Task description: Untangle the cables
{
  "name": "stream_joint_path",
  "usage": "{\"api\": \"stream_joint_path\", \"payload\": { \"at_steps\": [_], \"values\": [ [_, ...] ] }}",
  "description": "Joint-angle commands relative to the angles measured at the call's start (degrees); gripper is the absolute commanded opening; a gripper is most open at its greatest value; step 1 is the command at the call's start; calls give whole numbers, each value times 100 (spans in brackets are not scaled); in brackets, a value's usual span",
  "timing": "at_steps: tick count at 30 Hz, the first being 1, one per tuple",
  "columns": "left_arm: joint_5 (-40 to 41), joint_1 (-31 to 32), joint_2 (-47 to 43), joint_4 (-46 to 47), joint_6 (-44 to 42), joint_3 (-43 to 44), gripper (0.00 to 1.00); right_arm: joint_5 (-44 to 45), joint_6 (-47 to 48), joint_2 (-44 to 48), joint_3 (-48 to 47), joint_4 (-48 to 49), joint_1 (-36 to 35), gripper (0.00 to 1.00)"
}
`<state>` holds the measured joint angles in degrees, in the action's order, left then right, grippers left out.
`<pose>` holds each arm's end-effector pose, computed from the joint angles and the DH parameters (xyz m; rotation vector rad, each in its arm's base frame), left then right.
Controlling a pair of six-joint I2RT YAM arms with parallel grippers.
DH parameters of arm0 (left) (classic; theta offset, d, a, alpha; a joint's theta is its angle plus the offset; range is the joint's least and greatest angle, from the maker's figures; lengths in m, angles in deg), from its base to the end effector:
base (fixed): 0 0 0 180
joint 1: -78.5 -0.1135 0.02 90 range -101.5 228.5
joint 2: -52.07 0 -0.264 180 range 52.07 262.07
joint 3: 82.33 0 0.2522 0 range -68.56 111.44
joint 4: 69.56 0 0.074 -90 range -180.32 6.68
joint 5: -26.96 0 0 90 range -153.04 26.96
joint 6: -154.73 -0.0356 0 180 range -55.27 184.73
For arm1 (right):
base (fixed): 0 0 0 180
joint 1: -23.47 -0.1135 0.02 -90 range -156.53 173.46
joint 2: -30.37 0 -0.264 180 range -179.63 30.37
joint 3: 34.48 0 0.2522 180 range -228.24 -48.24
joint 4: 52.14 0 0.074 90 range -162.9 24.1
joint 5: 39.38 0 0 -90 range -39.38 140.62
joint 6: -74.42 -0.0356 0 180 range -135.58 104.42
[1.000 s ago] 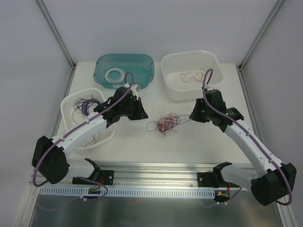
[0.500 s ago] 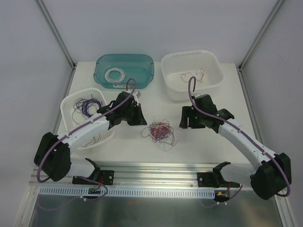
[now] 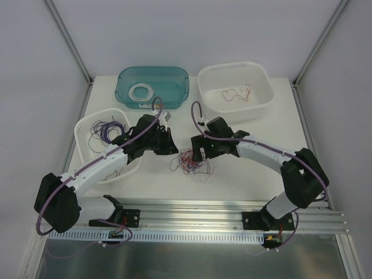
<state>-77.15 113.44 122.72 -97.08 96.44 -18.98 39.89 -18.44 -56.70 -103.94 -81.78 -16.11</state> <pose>0.2178 -0.1628 0.2686 0.2142 2.3019 -0.9009 0.2431 0.2095 0.2208 -0.8582 2.2996 0.5622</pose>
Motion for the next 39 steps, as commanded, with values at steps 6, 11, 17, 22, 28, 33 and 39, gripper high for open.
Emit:
{"api": "stream_joint_path", "payload": {
  "at_steps": [6,11,17,22,28,33,39],
  "values": [
    [-83,48,-517,163,-252,-36,0,306,4,-1163,-380,1113,-305,84],
    [162,13,-947,75,-340,-1,0,1307,30,-945,-179,842,-165,23],
    [829,-197,-1317,-372,-516,384,0,2047,-75,65,165,0,792,1],
    [1261,-496,-1291,-707,-630,605,0,2496,-251,1173,-1,-933,1889,1],
    [1279,-725,-949,-848,-490,597,0,2277,-216,2174,-423,-1769,2375,1],
    [1182,-734,-553,-848,-393,535,0,1994,-400,2449,-258,-2042,2384,1],
    [1701,-1190,-710,-1129,-551,991,0,2101,-813,2650,611,-2244,2656,1]
  ]
}}
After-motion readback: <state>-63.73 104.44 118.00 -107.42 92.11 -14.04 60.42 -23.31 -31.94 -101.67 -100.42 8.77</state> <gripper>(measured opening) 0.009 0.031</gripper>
